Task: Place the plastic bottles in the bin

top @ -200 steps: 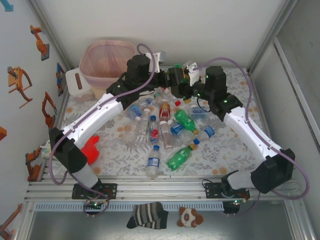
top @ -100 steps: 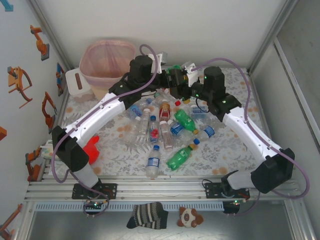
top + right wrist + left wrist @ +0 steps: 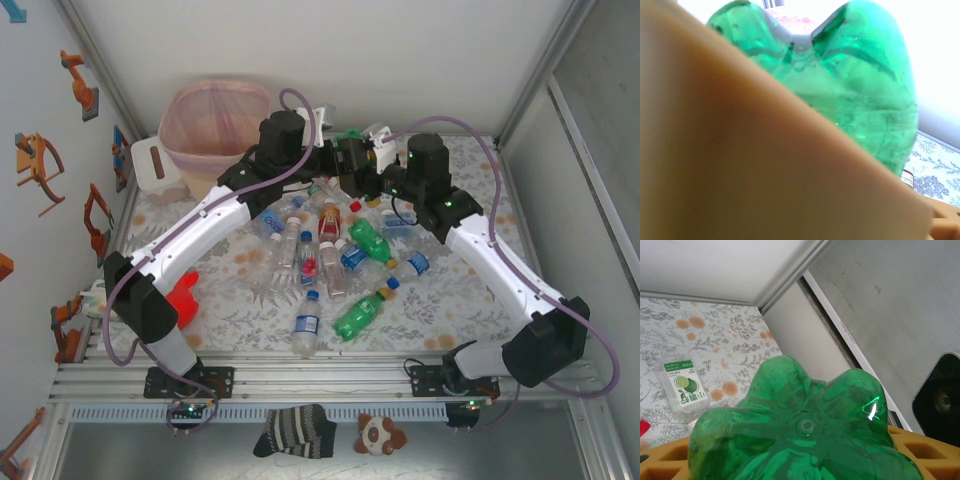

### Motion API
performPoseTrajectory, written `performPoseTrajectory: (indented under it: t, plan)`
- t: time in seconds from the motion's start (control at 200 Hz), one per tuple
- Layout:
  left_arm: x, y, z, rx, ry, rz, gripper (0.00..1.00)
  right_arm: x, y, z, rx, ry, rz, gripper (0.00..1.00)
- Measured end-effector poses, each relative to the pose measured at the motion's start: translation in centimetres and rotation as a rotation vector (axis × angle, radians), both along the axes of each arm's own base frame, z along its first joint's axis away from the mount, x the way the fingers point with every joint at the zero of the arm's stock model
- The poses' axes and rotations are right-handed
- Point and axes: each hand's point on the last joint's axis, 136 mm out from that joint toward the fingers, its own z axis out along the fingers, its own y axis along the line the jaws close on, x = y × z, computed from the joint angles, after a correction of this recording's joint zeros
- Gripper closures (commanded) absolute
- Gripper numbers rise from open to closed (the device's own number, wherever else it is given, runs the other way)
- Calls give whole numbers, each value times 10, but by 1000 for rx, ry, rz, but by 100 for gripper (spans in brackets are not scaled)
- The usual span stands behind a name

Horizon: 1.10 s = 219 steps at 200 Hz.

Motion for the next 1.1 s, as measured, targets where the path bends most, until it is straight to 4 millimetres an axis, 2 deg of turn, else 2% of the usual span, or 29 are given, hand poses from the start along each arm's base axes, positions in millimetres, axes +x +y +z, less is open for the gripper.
performPoseTrajectory:
  t: [0.1, 0.28, 0.571, 0.691, 0.886, 0.991, 1.097]
  plan:
    - [2, 2, 0, 6, -8, 11, 45, -3, -3, -4, -19, 17, -9, 24]
    - [17, 18, 4, 14, -29, 54, 46, -16, -14, -2, -37, 19, -32, 22]
    - [49, 68, 12, 113, -135, 167, 46, -44, -42, 20, -69, -52, -87, 22]
    - [57, 93, 32, 192, -234, 232, 45, -48, -48, 20, -91, -57, -102, 22]
    - [65, 142, 81, 340, -446, 366, 43, -48, -51, 15, -114, -48, -116, 22]
    - [72, 166, 99, 419, -525, 433, 42, -47, -52, 15, -116, -49, -122, 22]
    - [82, 192, 107, 494, -563, 497, 41, -47, -53, 13, -122, -40, -123, 22]
